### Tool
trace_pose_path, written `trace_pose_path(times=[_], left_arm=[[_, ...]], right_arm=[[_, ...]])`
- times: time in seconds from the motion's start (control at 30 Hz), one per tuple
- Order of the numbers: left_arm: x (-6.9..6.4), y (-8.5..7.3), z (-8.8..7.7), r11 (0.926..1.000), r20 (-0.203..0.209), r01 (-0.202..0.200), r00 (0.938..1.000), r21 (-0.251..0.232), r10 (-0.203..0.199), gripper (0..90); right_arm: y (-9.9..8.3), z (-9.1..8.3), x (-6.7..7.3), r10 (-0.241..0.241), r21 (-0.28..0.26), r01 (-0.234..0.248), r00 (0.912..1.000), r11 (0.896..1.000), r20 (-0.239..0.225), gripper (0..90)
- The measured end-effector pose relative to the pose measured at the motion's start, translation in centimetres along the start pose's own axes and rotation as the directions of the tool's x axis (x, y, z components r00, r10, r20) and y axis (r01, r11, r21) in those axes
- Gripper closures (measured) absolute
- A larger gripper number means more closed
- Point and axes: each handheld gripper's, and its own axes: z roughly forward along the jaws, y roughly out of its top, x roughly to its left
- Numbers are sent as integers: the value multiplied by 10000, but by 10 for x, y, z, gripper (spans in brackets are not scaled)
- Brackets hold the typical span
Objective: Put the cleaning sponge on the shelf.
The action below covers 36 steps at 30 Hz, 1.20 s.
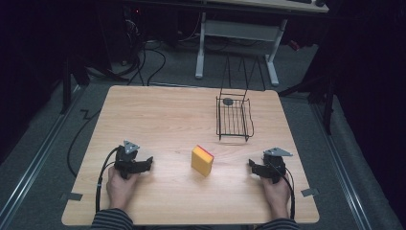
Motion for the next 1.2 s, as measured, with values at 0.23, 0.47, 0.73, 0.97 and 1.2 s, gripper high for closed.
trace_pose_path(times=[0.23,0.47,0.73,0.97,1.2], left_arm=[[0,0,0,10000,0,-5,10000,5,5,177],[0,0,0,10000,-6,8,10000,-1,-8,177],[0,0,0,10000,-11,4,10000,10,-4,177],[0,0,0,10000,-7,9,10000,11,-9,177],[0,0,-1,10000,21,-10,10000,10,10,177]], right_arm=[[0,0,0,15,11,-15,10000,10000,3,299],[0,0,0,-14,2,14,10000,10000,-4,296],[0,0,0,-44,25,44,10000,10000,-73,281],[-1,-1,1,-96,89,97,9999,9999,-72,237],[1,0,1,-138,219,141,9998,9997,-119,221]])
